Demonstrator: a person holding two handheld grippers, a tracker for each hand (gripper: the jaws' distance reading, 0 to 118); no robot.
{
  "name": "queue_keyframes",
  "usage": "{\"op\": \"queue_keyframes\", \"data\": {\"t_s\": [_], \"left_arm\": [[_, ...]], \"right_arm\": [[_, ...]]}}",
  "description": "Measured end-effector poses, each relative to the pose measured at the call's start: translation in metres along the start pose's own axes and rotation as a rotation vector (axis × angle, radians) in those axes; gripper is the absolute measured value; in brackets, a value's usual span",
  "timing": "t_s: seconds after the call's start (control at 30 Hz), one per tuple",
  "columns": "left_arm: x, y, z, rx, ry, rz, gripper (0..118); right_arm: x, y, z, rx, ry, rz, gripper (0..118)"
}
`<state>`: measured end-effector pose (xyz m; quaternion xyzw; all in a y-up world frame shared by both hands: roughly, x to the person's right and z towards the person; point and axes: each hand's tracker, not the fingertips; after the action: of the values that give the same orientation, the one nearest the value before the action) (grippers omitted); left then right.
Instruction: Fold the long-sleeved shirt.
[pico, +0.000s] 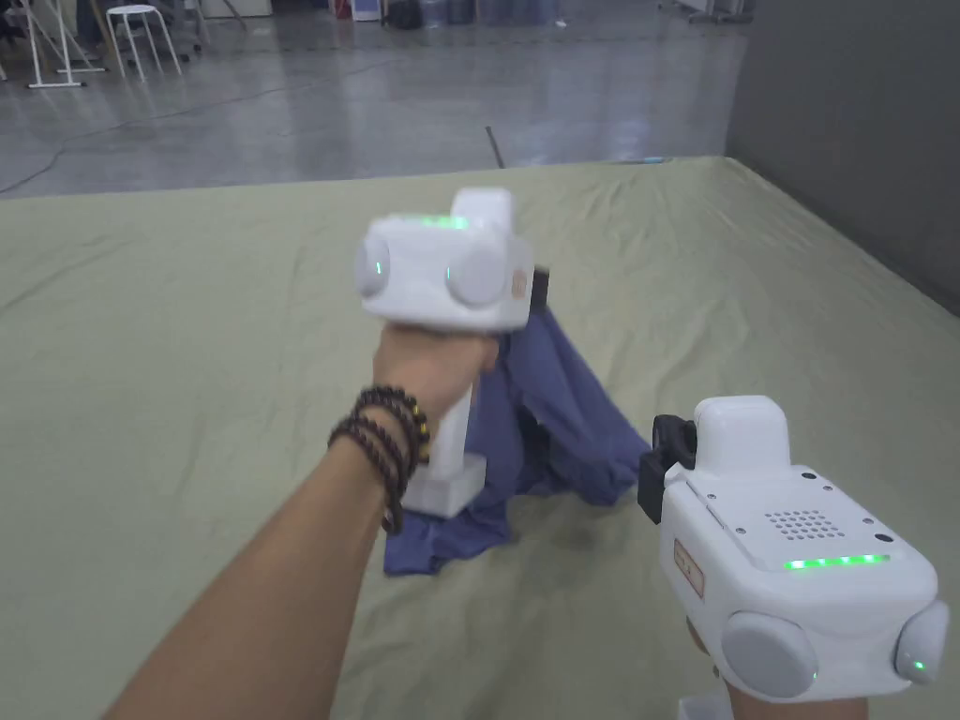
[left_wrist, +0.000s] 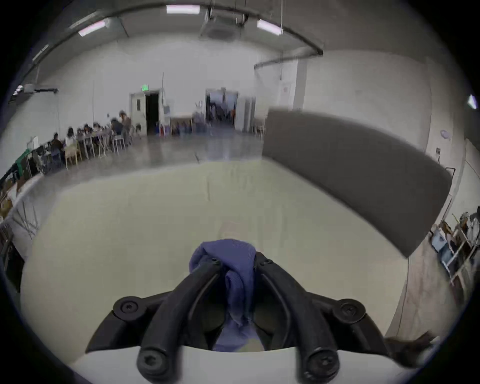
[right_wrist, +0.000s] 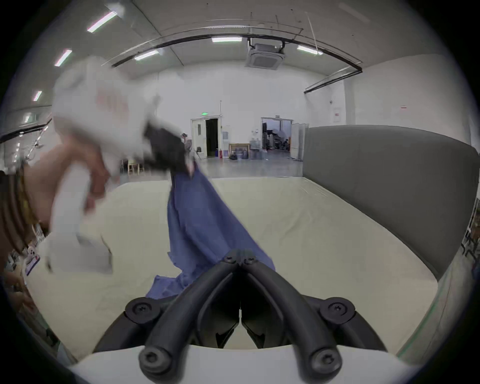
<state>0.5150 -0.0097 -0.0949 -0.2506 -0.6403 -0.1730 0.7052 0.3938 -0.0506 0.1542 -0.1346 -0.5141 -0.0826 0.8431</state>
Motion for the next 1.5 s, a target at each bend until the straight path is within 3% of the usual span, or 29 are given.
{"op": "queue_keyframes", "data": {"t_s": [0.2,0.47,0.5,0.53,0.57,0.67,0.8,0.83,0.87,0.9,0.93,0.97,1.2,1.4,1.5], "left_arm": [[-0.033,-0.061,-0.045,-0.134,0.145,0.073,13],[-0.127,-0.107,-0.023,-0.215,0.318,0.173,14],[-0.131,-0.11,-0.02,-0.2,0.307,0.176,28],[-0.132,-0.111,-0.014,-0.18,0.287,0.189,83],[-0.131,-0.112,-0.007,-0.151,0.277,0.182,117],[-0.126,-0.111,0.025,-0.022,0.236,0.161,118],[-0.108,-0.133,0.09,0.11,0.296,0.17,118],[-0.102,-0.139,0.107,0.143,0.295,0.17,115],[-0.095,-0.153,0.126,0.158,0.299,0.18,105],[-0.09,-0.165,0.14,0.193,0.315,0.191,83],[-0.085,-0.182,0.156,0.229,0.316,0.206,26],[-0.08,-0.196,0.165,0.242,0.347,0.212,0],[-0.072,-0.253,0.195,0.231,0.41,0.193,0],[-0.069,-0.235,0.186,0.203,0.398,0.196,0],[-0.086,-0.193,0.165,0.111,0.299,0.25,0]], "right_arm": [[0.01,-0.007,0.001,-0.023,-0.015,0.003,2],[0.004,-0.014,-0.008,-0.049,-0.003,0.021,2],[0.003,-0.014,-0.008,-0.051,0.001,0.024,2],[0.0,-0.013,-0.008,-0.051,0.005,0.027,2],[-0.002,-0.011,-0.008,-0.052,0.009,0.03,2],[-0.005,-0.006,-0.009,-0.049,0.019,0.039,2],[-0.008,0.001,-0.005,-0.029,0.026,0.035,2],[-0.009,0.002,-0.004,-0.025,0.026,0.034,2],[-0.009,0.002,-0.002,-0.023,0.029,0.031,2],[-0.009,0.001,0.0,-0.021,0.03,0.027,2],[-0.009,0.001,0.002,-0.02,0.028,0.018,2],[-0.009,0.0,0.004,-0.02,0.029,0.009,2],[-0.011,-0.011,0.006,-0.021,0.0,0.028,2],[-0.013,-0.012,0.004,-0.028,0.002,0.039,2],[-0.013,-0.012,0.0,-0.037,0.008,0.032,2]]}}
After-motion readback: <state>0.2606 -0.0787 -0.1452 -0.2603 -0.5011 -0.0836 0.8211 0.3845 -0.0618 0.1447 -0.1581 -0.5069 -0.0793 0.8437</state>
